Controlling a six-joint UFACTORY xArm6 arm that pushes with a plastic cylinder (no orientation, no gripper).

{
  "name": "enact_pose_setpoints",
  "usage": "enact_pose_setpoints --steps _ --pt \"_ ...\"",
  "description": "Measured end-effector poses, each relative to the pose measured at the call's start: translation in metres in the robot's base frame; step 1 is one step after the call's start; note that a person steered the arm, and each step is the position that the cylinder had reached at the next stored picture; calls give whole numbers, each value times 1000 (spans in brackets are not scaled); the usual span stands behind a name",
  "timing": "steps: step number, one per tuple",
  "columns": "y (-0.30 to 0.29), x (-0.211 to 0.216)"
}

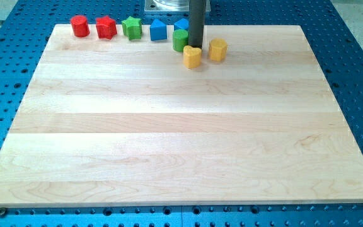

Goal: Move the yellow blocks to the center of the board

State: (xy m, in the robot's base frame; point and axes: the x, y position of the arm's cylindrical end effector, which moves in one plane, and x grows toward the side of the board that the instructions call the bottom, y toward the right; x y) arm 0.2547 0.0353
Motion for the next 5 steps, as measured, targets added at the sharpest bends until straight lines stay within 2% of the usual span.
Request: enact_pose_setpoints --steps 1,3,4,5 --pt "-28 27" --pt "-50 154" --pt "21 150" --pt "68 73"
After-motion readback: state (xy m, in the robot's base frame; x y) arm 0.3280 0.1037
